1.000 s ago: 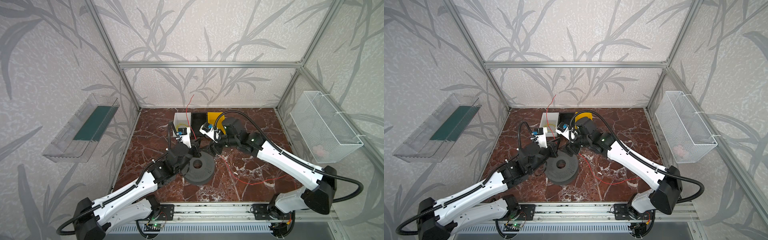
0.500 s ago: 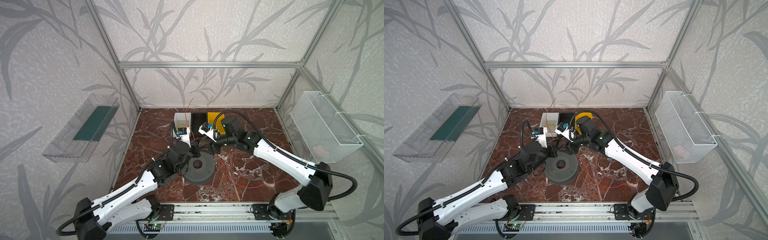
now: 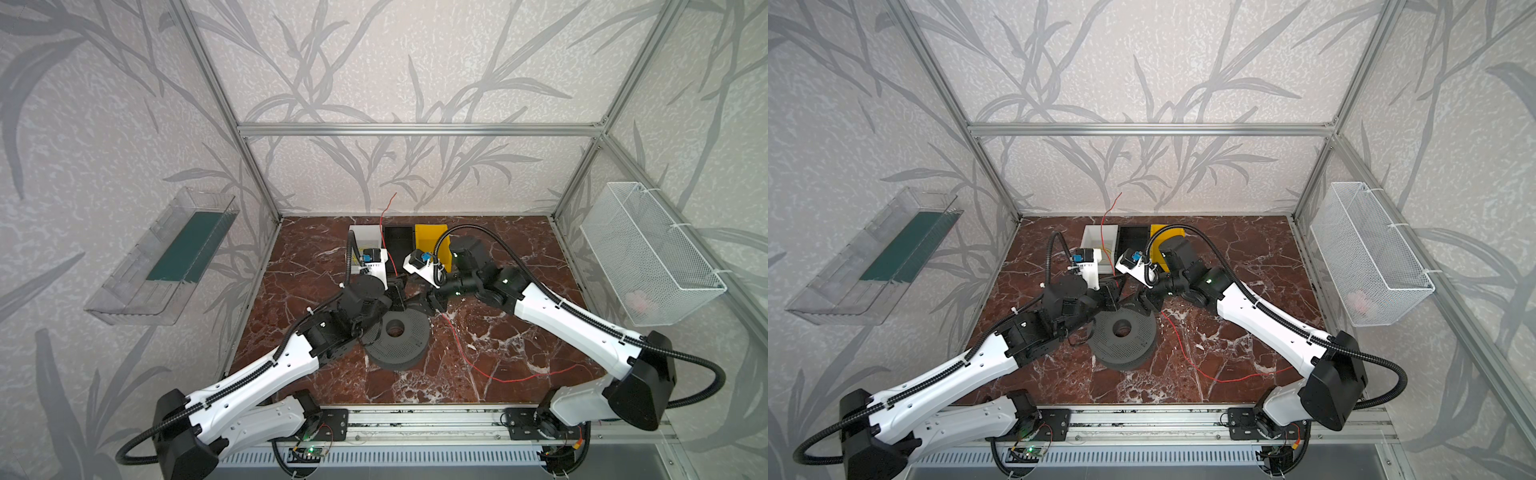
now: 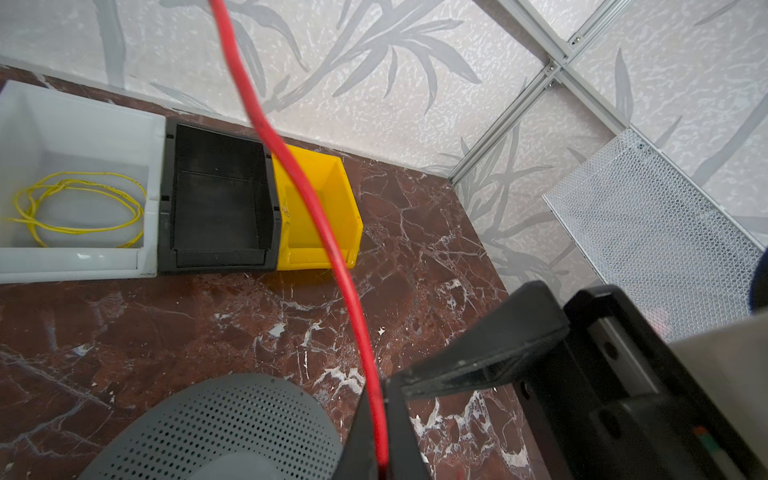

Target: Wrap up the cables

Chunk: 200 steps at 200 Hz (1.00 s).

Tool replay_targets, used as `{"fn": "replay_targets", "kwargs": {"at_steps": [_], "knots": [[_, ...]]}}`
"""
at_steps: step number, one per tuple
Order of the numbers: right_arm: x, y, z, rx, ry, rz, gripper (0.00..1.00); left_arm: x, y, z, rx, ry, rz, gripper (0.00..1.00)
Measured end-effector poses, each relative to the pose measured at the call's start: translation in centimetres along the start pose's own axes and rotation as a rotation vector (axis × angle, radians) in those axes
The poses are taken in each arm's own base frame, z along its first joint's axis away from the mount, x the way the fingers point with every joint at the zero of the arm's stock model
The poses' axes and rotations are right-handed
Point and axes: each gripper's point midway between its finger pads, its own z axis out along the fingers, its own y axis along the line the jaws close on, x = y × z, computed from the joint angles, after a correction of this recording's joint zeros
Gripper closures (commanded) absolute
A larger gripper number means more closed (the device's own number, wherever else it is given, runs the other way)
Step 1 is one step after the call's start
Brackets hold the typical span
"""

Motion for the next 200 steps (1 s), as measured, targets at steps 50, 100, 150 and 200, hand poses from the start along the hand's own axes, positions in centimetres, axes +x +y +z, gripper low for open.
{"fn": "replay_targets", "kwargs": {"at_steps": [50,100,150,200], "knots": [[0.4,-0.1,0.8,-0.02,0.009,0.009,0.49,0.3,-0.3,0.0,0.018,0.017,-0.015,1.0],[0.7,0.0,1.4,-0.05,0.014,0.017,0.86,0.2,-0.3,-0.1,0.016,0.028,-0.015,1.0],[0.4,0.9,1.3,-0.078,0.004,-0.003,1.0,0.1,-0.5,-0.3,0.016,0.038,-0.016,0.99],[0.1,1.0,0.5,-0.057,-0.012,-0.022,1.0,-0.2,-0.2,-1.5,0.019,0.078,-0.019,0.51]]}}
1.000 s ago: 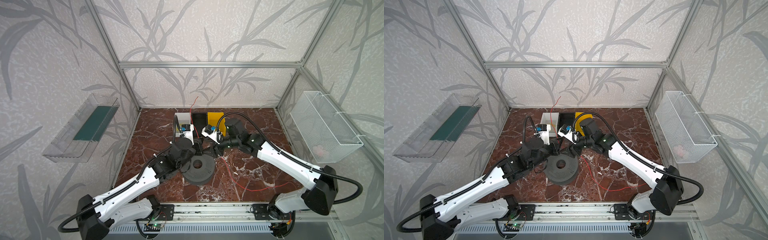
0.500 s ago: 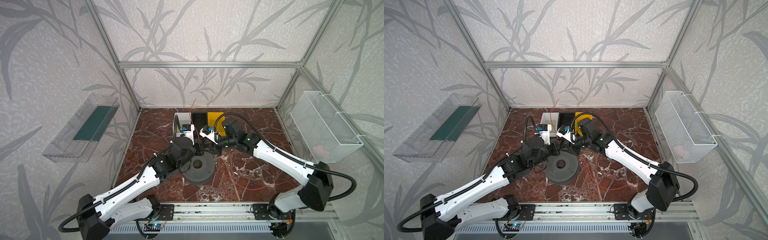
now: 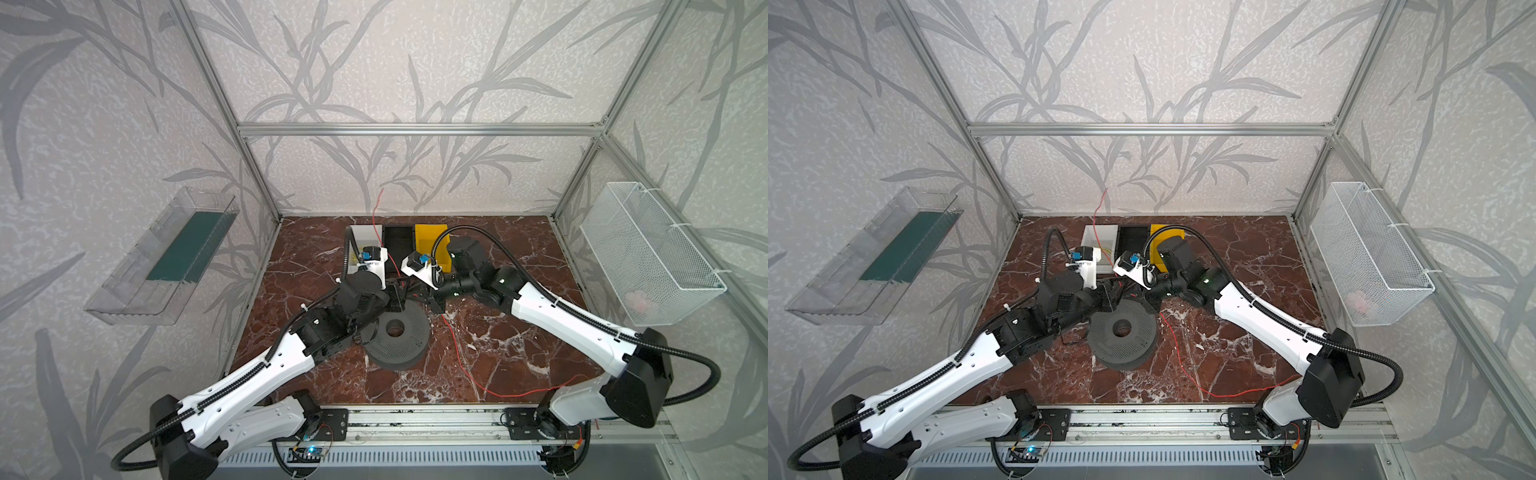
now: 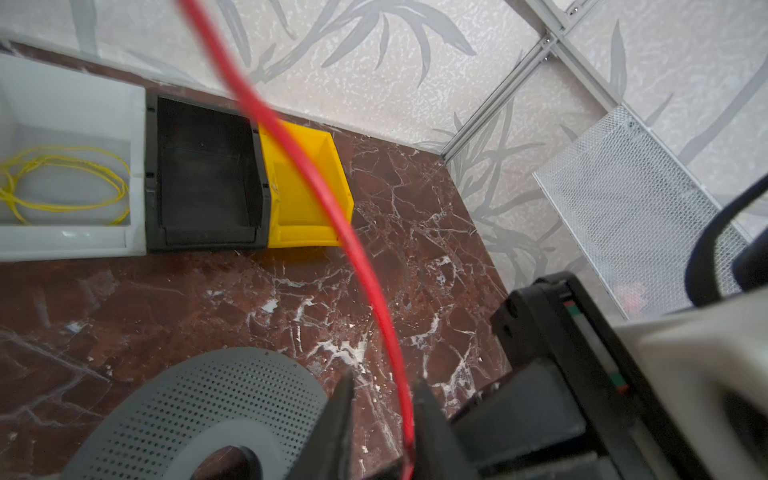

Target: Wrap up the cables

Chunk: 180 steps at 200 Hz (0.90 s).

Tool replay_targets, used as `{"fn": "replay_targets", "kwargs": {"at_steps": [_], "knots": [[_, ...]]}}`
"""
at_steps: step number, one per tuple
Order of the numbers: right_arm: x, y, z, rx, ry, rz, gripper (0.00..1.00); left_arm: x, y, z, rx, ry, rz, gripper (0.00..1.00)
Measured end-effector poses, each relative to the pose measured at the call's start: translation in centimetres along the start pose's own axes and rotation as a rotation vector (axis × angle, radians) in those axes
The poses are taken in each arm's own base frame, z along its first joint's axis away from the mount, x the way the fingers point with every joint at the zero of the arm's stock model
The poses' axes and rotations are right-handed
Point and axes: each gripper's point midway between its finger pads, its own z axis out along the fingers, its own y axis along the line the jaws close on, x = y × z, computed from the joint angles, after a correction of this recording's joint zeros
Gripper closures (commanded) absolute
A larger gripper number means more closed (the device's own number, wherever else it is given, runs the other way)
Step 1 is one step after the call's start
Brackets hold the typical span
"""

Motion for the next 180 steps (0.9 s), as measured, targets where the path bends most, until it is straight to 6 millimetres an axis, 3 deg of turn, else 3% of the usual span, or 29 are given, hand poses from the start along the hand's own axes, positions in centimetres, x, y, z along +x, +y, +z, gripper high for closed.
{"fn": "replay_targets", "kwargs": {"at_steps": [14,59,129,151,180], "knots": [[0.3,0.1,0.0,0.0,0.0,0.002,1.0,-0.3,0.4,-0.6,0.002,0.006,-0.019,0.42],[1.6,0.6,0.1,-0.018,0.008,0.027,1.0,-1.8,2.3,-3.0,0.002,0.003,-0.082,0.31],[1.0,2.5,-2.3,-0.013,-0.041,0.0,1.0,-7.1,1.9,-7.3,0.11,0.012,-0.158,0.28],[0.5,3.5,-3.1,-0.005,-0.051,-0.029,1.0,-8.1,2.4,-7.4,0.146,0.035,-0.195,0.3],[0.4,5.0,-3.2,-0.016,-0.039,-0.051,1.0,-8.1,2.9,-5.9,0.209,0.103,-0.242,0.31]]}}
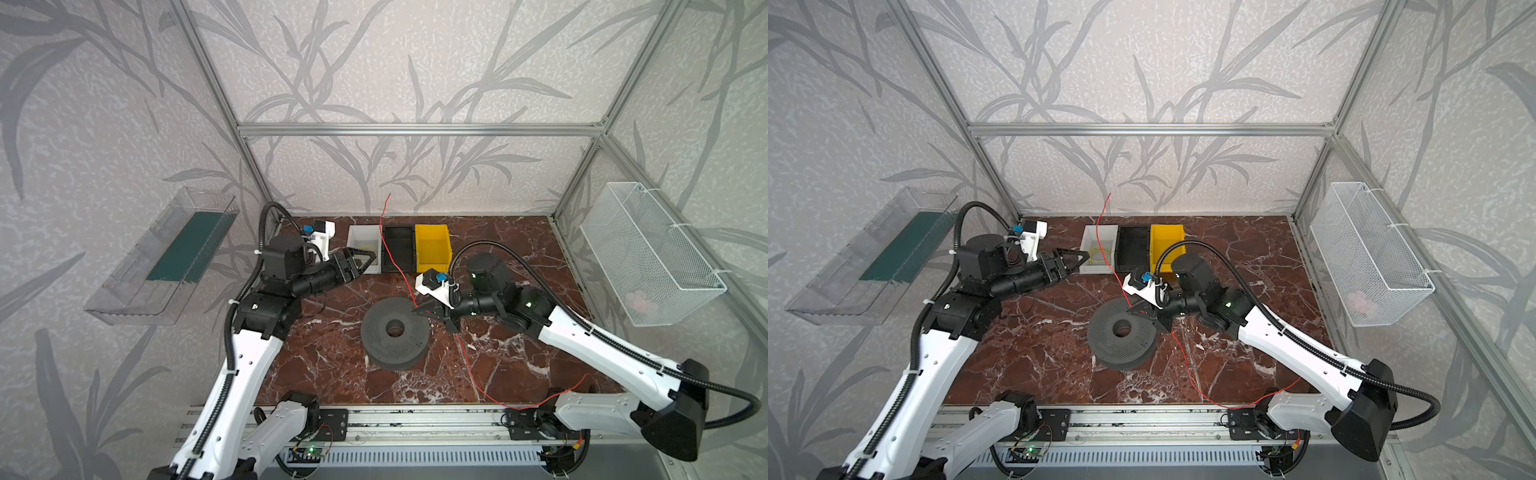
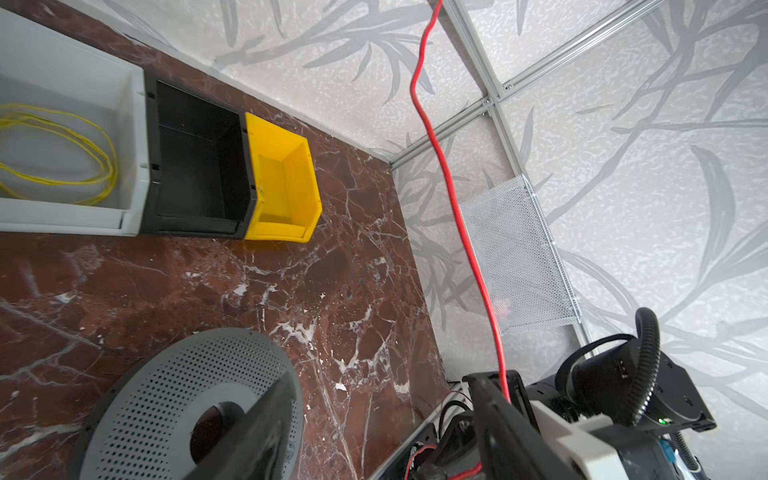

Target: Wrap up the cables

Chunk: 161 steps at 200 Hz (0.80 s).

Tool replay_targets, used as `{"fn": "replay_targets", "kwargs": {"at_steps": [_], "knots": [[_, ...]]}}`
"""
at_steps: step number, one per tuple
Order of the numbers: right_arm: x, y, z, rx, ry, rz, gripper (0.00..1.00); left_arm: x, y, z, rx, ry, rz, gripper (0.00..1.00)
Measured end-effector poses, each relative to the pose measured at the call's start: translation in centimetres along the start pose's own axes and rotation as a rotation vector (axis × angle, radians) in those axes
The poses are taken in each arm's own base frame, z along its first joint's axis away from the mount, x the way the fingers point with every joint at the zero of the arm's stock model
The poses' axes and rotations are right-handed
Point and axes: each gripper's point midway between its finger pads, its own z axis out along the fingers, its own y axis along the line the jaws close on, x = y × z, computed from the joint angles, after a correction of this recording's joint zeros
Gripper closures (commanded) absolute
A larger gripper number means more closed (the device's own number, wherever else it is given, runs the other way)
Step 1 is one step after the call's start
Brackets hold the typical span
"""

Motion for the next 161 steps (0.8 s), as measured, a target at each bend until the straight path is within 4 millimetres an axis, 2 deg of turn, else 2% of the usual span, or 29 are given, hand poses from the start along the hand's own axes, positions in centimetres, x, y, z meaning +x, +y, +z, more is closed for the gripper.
{"fn": "replay_targets", "kwargs": {"at_steps": [29,63,93,148,161], "knots": [[0.7,1.1,0.5,-0.01,0.04,-0.007,1.0,-0.6,-0.2,1.5,0.071,0.046,-0.01,0.31],[1.6,2.7,1.0,-0.026,0.087,-0.019,1.0,-2.8,-0.8,3.1,0.172,0.038,-0.019,0.33],[1.9,3.7,0.3,-0.022,0.1,-0.029,1.0,-3.9,-0.7,3.9,0.213,0.032,-0.017,0.33],[1.7,6.1,-0.7,-0.056,0.104,-0.054,1.0,-4.2,-0.2,5.7,0.268,0.081,-0.029,0.35],[1.8,6.2,-0.7,-0.066,0.107,-0.045,1.0,-4.1,-0.2,5.9,0.282,0.09,-0.023,0.4]]}}
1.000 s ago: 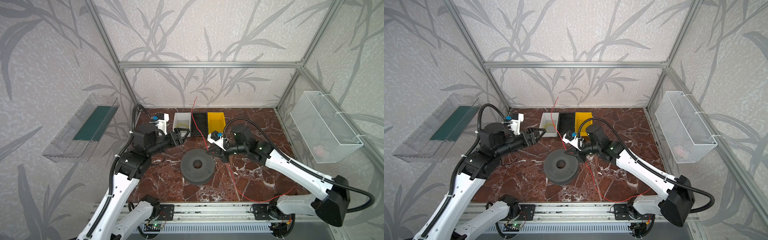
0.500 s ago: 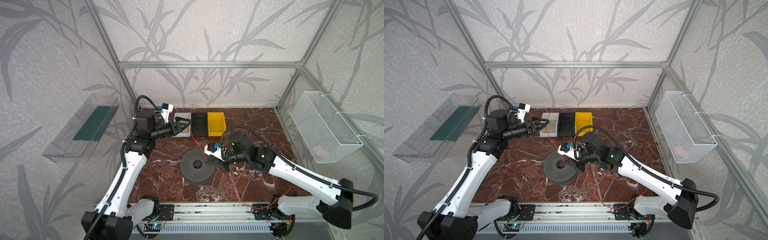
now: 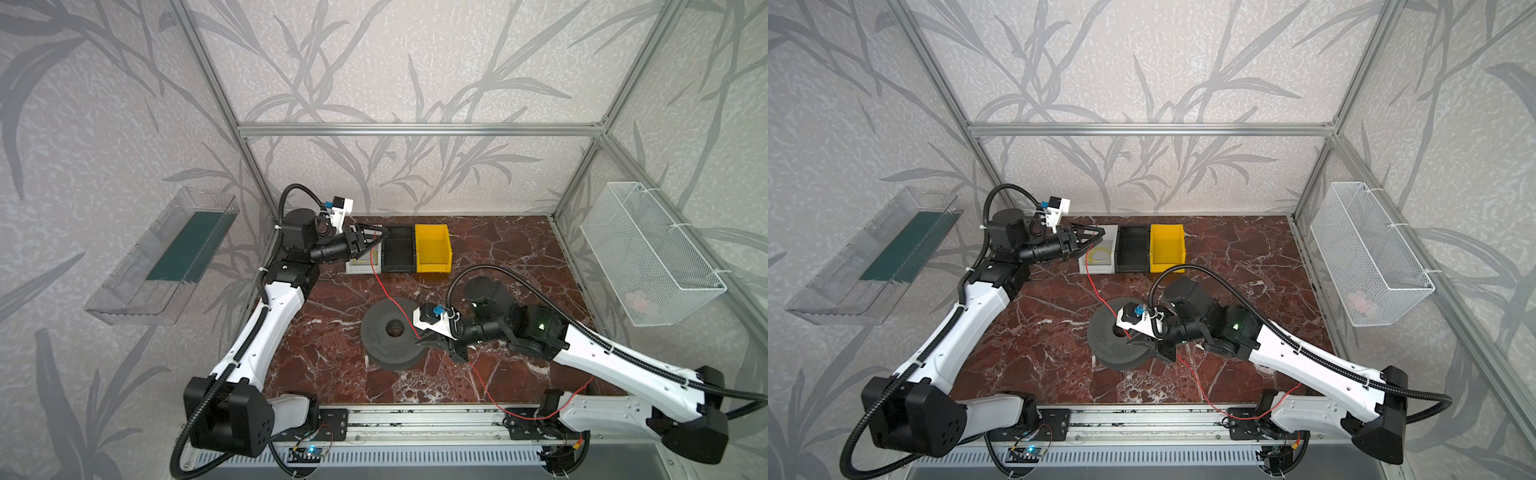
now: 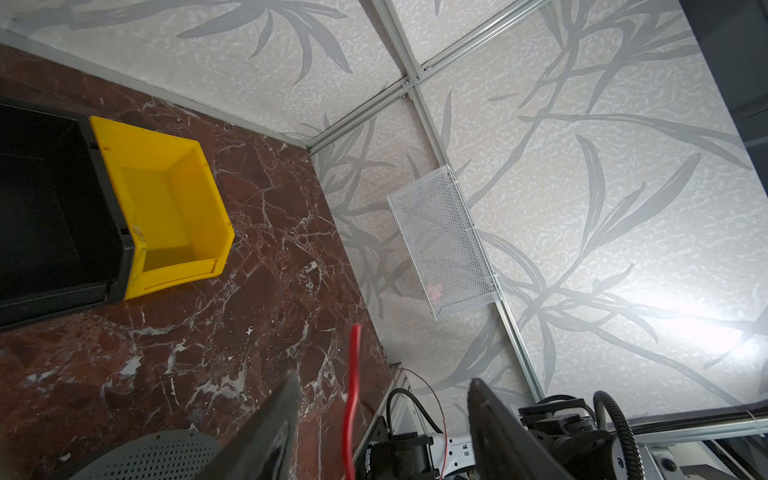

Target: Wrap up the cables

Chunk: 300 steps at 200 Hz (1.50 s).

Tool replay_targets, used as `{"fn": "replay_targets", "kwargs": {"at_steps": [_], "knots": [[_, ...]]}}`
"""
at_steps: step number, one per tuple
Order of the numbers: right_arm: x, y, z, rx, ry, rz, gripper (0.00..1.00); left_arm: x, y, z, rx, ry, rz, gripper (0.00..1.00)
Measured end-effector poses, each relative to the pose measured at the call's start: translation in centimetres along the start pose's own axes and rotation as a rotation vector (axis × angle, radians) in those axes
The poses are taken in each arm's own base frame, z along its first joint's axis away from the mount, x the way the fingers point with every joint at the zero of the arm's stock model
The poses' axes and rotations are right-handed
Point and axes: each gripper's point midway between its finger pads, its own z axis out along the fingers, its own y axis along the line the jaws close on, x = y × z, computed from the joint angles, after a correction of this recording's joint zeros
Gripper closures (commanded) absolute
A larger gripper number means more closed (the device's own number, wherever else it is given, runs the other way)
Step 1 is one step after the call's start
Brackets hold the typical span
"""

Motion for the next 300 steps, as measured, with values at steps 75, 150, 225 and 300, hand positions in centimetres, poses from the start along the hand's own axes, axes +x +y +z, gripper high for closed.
{"fn": "replay_targets", "kwargs": {"at_steps": [75,150,225,300], "knots": [[0.6,0.3,0.1,-0.015,0.018,0.02,1.0,0.2,0.1,0.1,0.03,-0.001,0.012,1.0],[2.4,-0.5,0.2,0.039,0.086,0.063,0.51,-0.2,-0.3,-0.9,0.018,-0.095,0.0,1.0],[-2.3,-2.9,-2.9,0.198,0.06,0.09,0.21,1.2,1.2,-7.6,-0.368,-0.441,0.149,1.0],[-12.2,-7.8,4.0,0.149,-0.029,0.16,0.21,6.5,3.9,-10.2,-0.503,-0.513,0.194,1.0]]}}
